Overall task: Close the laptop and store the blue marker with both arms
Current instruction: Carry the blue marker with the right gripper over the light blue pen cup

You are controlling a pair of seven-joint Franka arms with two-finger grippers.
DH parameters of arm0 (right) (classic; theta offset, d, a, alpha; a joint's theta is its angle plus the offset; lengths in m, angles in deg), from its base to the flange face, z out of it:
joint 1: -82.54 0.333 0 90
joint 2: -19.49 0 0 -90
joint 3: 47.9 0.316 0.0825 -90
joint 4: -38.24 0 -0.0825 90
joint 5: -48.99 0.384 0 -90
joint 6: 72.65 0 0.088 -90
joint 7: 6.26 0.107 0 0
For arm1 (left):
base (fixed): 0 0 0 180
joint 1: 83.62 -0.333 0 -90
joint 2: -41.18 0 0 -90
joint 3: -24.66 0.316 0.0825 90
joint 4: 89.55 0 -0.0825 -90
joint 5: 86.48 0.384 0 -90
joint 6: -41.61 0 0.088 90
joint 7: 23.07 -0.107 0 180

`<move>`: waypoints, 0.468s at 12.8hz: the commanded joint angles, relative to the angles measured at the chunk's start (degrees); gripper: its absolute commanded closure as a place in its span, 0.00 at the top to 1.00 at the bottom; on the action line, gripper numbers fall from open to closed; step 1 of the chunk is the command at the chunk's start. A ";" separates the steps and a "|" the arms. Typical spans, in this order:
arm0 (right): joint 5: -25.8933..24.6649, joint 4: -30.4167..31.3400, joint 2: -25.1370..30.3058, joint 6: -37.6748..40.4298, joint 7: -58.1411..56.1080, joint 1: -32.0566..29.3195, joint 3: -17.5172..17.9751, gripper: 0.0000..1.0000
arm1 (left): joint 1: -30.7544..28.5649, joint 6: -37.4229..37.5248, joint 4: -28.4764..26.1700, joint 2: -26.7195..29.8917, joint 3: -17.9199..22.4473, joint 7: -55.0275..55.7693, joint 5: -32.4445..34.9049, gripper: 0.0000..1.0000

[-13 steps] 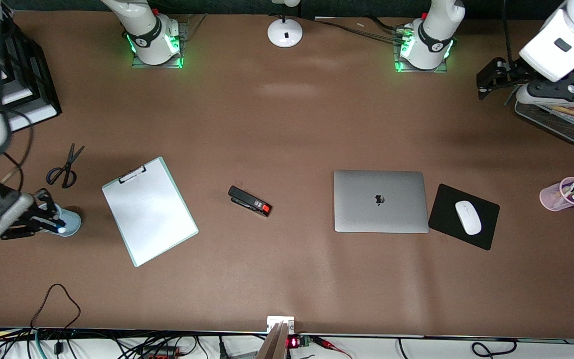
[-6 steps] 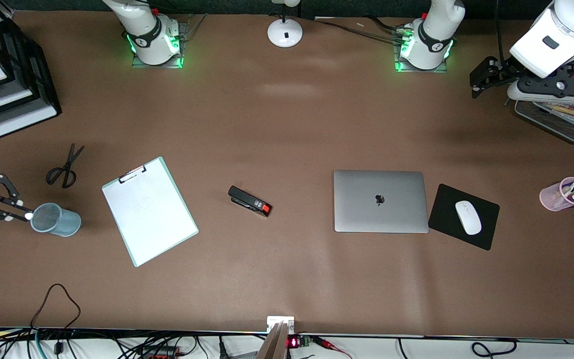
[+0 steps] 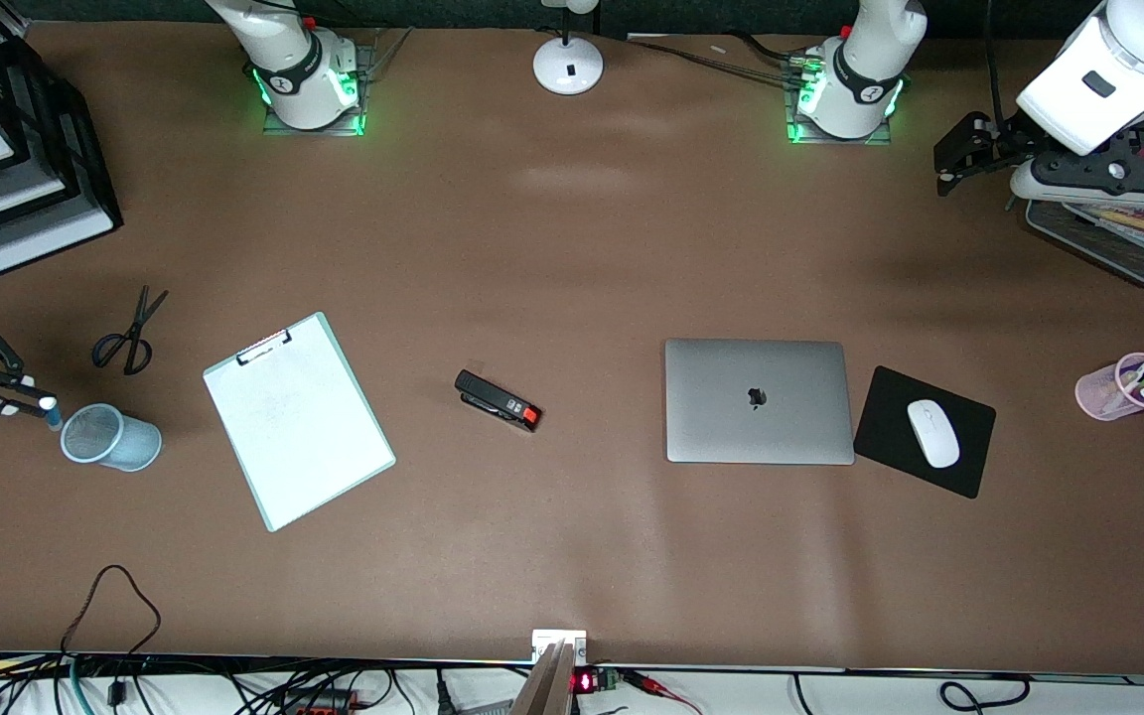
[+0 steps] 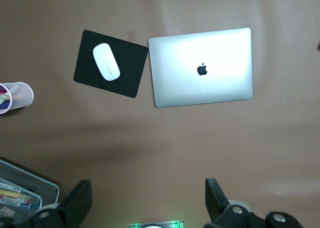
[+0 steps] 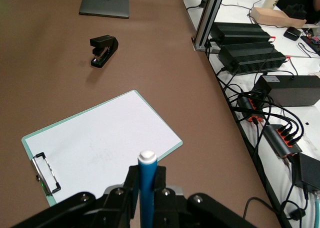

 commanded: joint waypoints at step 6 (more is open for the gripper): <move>8.83 -1.65 -6.28 4.56 -7.79 -4.81 0.99 0.01 | 0.13 -0.83 -0.62 0.37 0.77 -1.55 -1.59 1.00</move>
